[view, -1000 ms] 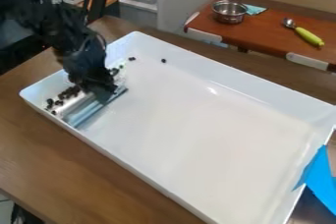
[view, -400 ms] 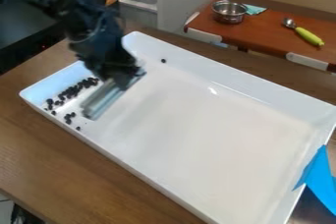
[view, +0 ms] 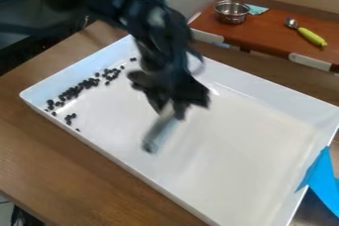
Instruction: Sweep into pile
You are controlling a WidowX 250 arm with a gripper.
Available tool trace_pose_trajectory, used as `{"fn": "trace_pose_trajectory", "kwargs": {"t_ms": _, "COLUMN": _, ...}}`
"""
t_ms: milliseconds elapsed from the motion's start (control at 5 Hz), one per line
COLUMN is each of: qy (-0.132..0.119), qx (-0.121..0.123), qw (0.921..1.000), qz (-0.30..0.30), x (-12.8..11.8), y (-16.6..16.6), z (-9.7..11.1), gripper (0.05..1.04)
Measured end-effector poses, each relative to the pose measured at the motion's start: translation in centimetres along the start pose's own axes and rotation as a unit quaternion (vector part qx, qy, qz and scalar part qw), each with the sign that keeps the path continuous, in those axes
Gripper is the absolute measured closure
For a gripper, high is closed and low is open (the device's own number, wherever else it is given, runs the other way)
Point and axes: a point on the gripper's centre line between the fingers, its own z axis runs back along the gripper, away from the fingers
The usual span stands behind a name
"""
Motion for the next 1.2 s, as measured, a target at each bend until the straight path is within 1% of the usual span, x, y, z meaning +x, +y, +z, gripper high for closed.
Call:
{"fn": "trace_pose_trajectory", "kwargs": {"t_ms": 200, "qy": -0.002, "qx": 0.022, "qw": 0.9998, "qz": 0.005, "x": -0.1, "y": -4.5, "z": -1.8, "gripper": 0.721}}
{"fn": "trace_pose_trajectory", "kwargs": {"t_ms": 400, "qy": -0.009, "qx": 0.028, "qw": 0.9995, "qz": -0.006, "x": -0.5, "y": -6.9, "z": -3.3, "gripper": 0.721}}
{"fn": "trace_pose_trajectory", "kwargs": {"t_ms": 600, "qy": -0.012, "qx": 0.022, "qw": 0.9997, "qz": -0.004, "x": -0.1, "y": -7.3, "z": -3.6, "gripper": 0.679}}
{"fn": "trace_pose_trajectory", "kwargs": {"t_ms": 800, "qy": 0.009, "qx": 0.014, "qw": 0.9999, "qz": 0.004, "x": 0.1, "y": -6.4, "z": -3.7, "gripper": 0.378}}
{"fn": "trace_pose_trajectory", "kwargs": {"t_ms": 1000, "qy": 0.018, "qx": -0.004, "qw": 0.9996, "qz": 0.021, "x": 2.4, "y": -5.3, "z": -1.5, "gripper": 0.118}}
{"fn": "trace_pose_trajectory", "kwargs": {"t_ms": 1200, "qy": 0.044, "qx": 0.005, "qw": 0.9990, "qz": 0.013, "x": 5.2, "y": -4.4, "z": 2.3, "gripper": 0.082}}
